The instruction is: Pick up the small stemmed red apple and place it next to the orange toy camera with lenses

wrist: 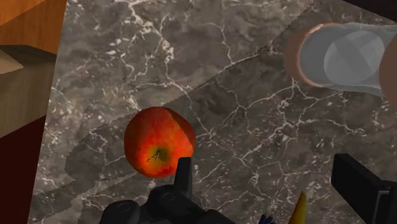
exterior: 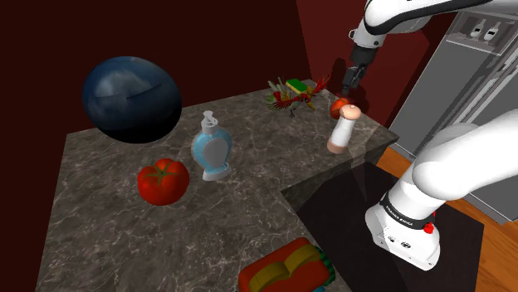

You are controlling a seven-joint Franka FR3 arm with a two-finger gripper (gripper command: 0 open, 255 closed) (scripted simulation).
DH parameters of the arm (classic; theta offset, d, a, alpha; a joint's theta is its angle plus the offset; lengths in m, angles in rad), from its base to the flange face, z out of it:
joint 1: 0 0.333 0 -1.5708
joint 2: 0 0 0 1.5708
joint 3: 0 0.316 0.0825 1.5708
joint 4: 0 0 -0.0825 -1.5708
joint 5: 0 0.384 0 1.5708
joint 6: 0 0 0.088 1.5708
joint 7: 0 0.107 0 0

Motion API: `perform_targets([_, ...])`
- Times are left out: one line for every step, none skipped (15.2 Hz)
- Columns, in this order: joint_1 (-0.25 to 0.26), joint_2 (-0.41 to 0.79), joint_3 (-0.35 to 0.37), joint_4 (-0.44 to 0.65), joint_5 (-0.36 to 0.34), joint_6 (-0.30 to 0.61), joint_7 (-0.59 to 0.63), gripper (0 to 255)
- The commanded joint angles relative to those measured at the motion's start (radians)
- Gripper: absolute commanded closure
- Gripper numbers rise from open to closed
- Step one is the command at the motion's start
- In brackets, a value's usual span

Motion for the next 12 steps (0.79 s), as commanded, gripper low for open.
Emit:
perform_targets([0.001, 0.064, -0.047, 0.019, 0.001, 0.047, -0.057, 0])
perform_targets([0.002, 0.095, -0.07, 0.026, 0.004, 0.071, -0.086, 0])
perform_targets([0.003, 0.127, -0.093, 0.035, 0.01, 0.093, -0.115, 0])
perform_targets([0.006, 0.161, -0.116, 0.045, 0.018, 0.115, -0.146, 0])
perform_targets([0.008, 0.196, -0.139, 0.057, 0.028, 0.137, -0.177, 0])
perform_targets([0.011, 0.233, -0.161, 0.07, 0.042, 0.158, -0.211, 0])
perform_targets([0.014, 0.265, -0.179, 0.082, 0.057, 0.176, -0.24, 0])
perform_targets([0.014, 0.272, -0.181, 0.073, 0.06, 0.19, -0.243, 0])
perform_targets([0.015, 0.28, -0.183, 0.065, 0.063, 0.205, -0.246, 0])
perform_targets([0.016, 0.287, -0.185, 0.057, 0.066, 0.219, -0.249, 0])
perform_targets([0.017, 0.295, -0.188, 0.049, 0.07, 0.234, -0.252, 0])
perform_targets([0.018, 0.303, -0.19, 0.042, 0.074, 0.249, -0.255, 0])
